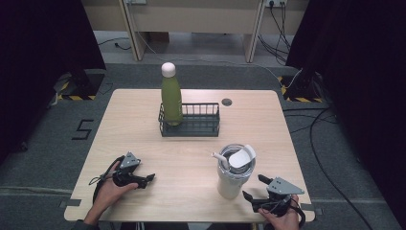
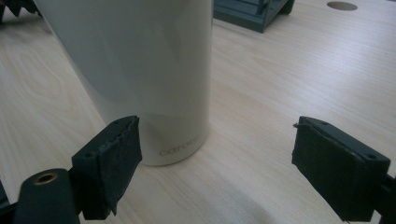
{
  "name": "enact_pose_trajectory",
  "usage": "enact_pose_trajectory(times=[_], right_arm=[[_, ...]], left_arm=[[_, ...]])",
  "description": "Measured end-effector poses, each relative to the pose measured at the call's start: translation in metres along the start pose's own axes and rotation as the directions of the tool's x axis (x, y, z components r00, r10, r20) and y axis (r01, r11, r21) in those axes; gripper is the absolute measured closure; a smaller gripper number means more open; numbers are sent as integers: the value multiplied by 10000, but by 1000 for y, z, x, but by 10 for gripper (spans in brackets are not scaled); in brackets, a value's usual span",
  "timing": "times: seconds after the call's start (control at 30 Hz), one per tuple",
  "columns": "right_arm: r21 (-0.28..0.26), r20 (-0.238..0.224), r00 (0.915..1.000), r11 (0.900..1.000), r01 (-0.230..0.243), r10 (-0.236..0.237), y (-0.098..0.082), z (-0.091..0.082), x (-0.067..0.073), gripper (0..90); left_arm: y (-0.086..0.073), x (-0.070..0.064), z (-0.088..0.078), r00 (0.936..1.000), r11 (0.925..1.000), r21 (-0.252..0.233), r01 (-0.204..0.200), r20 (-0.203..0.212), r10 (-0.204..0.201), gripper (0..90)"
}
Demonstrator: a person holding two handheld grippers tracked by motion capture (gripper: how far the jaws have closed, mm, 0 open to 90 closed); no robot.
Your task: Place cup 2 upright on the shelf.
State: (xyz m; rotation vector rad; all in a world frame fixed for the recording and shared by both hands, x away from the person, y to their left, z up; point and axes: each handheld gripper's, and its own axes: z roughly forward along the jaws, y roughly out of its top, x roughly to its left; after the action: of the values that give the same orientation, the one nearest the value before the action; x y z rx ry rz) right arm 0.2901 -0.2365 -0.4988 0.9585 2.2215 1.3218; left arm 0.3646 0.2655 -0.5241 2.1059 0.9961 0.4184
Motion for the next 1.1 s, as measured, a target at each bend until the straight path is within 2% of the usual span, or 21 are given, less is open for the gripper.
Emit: enact_pose_trajectory(times=[0.27,0.33,0.67,0.8,1.1], right_arm=[[-315,-318,9995,9995,74,-84,1,2,6,156],[-551,-436,9990,9985,52,-77,1,2,7,152],[-1361,-782,9965,9905,169,-278,7,7,15,152],[-1779,-885,9955,9839,184,-346,11,9,17,149],[-2070,-1025,9935,9779,283,-505,16,15,22,150]], left_arm=[[0,0,0,10000,10000,1,-1,0,1,121],[0,0,0,10000,10000,8,6,-7,-6,120],[0,0,0,10000,10000,14,28,-21,-28,113],[0,0,0,10000,10000,15,33,-21,-33,113],[0,0,0,10000,10000,12,34,-22,-34,113]])
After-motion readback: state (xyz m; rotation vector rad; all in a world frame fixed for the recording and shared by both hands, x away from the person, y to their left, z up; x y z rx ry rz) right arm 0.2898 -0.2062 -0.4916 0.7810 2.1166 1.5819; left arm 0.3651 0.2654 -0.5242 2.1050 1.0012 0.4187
